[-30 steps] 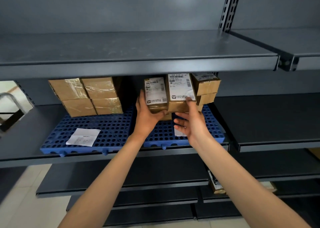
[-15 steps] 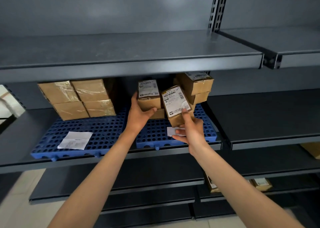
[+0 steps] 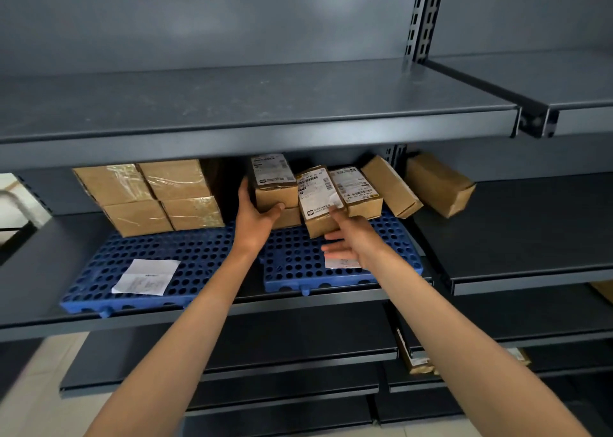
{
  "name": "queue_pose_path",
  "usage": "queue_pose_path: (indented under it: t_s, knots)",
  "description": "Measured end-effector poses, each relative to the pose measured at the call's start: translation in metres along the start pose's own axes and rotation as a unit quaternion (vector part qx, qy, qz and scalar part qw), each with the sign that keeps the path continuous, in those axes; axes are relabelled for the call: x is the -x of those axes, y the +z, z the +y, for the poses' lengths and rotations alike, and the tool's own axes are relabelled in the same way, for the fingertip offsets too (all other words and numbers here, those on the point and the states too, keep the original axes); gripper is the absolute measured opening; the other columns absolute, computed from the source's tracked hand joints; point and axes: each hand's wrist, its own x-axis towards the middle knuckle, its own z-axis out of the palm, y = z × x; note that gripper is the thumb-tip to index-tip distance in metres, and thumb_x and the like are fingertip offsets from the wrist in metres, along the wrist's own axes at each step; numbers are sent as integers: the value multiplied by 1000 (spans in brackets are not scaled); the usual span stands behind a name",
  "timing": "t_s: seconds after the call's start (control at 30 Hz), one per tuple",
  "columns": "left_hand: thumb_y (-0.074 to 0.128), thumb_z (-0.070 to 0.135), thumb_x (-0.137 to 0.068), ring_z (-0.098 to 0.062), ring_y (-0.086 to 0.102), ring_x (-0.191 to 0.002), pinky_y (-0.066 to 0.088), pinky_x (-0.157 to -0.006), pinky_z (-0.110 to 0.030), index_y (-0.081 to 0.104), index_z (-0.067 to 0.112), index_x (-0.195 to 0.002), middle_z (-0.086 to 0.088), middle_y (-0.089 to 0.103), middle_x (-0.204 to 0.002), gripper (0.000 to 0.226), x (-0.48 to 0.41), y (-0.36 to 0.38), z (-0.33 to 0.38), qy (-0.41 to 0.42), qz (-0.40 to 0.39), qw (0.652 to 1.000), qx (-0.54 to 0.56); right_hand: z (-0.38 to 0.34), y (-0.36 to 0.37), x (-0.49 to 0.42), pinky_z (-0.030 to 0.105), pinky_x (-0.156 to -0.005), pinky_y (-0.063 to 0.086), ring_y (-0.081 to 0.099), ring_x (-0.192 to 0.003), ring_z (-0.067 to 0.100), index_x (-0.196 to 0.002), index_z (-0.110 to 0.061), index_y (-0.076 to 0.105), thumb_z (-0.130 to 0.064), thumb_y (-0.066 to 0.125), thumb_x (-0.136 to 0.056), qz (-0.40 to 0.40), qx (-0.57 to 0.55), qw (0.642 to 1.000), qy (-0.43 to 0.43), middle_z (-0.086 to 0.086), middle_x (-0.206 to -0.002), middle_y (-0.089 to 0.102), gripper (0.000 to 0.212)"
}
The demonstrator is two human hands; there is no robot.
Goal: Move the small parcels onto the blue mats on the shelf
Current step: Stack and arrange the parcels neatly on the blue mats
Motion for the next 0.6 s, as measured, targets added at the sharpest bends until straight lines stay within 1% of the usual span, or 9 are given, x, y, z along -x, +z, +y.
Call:
queue_pose_path:
  t_s: [0.1, 0.2, 0.23, 0.33, 0.4, 0.47, 0.53, 0.57, 0.6]
  knots:
    - [75, 11, -84, -11, 48, -128, 42, -106, -28, 19, 20, -153, 7, 49, -133, 90, -7, -2, 0, -1, -3, 1000, -11, -11, 6, -14, 36, -60, 61, 71, -67, 27, -130, -6, 50, -46, 48, -99, 5, 44, 999, 5, 21, -100, 69, 50]
    - [75, 10, -83, -12, 49, -128, 43, -97, -12, 20, 18, -152, 5, 50, -134, 89, -11, -1, 1, -2, -9, 1000, -26, -17, 10, -21, 38, -62, 61, 71, -66, 27, -132, -8, 45, -44, 51, -98, 27, 62, 998, -16, 19, -105, 68, 50]
    - [75, 9, -83, -12, 48, -129, 42, -98, -13, 20, 18, -153, 3, 50, -137, 90, -12, -1, 2, -2, -11, 999, -30, -17, 8, -20, 38, -62, 61, 72, -66, 27, -133, -11, 44, -42, 53, -98, 33, 74, 996, -25, 17, -106, 68, 48]
    - [75, 8, -82, -15, 39, -138, 35, -114, -35, 15, 21, -154, -3, 41, -150, 94, -9, -2, 6, -6, 9, 999, -34, -8, -7, -13, 32, -53, 57, 71, -57, 19, -126, -16, 46, -27, 57, -97, 49, 129, 987, -86, 9, -94, 71, 33]
    - [71, 9, -82, -17, 30, -143, 29, -118, -43, 17, 23, -153, -4, 31, -155, 91, -2, 1, 11, 21, 66, 996, -49, -3, -31, -9, 23, -47, 50, 66, -52, 10, -112, -15, 56, -22, 60, -94, 127, 195, 954, -188, 2, -85, 72, 20]
    - [65, 10, -83, -18, 25, -145, 27, -119, -45, 25, 25, -150, -5, 29, -155, 79, 11, 9, 20, 99, 121, 986, -60, -5, -65, -8, 18, -57, 46, 65, -66, 8, -108, -16, 58, -21, 64, -90, 253, 269, 885, -284, -2, -93, 70, 20]
    - [59, 9, -83, -18, 27, -144, 27, -118, -42, 33, 24, -145, -5, 32, -152, 69, 24, 22, 29, 186, 145, 970, -61, -12, -97, -15, 32, -74, 48, 62, -95, 28, -119, -11, 52, -20, 68, -84, 348, 329, 822, -307, 10, -110, 62, 39]
    - [57, 8, -83, -18, 30, -143, 28, -118, -41, 36, 22, -143, -5, 35, -150, 66, 29, 29, 33, 219, 145, 963, -60, -15, -111, -22, 43, -84, 46, 54, -109, 38, -128, -8, 46, -21, 69, -82, 363, 374, 806, -281, 18, -121, 55, 53]
    - [55, 7, -83, -19, 32, -141, 29, -117, -42, 38, 20, -141, -4, 37, -148, 63, 33, 35, 37, 246, 142, 957, -60, -15, -122, -28, 52, -95, 41, 43, -122, 43, -139, -9, 37, -24, 69, -81, 350, 416, 804, -240, 22, -133, 46, 68]
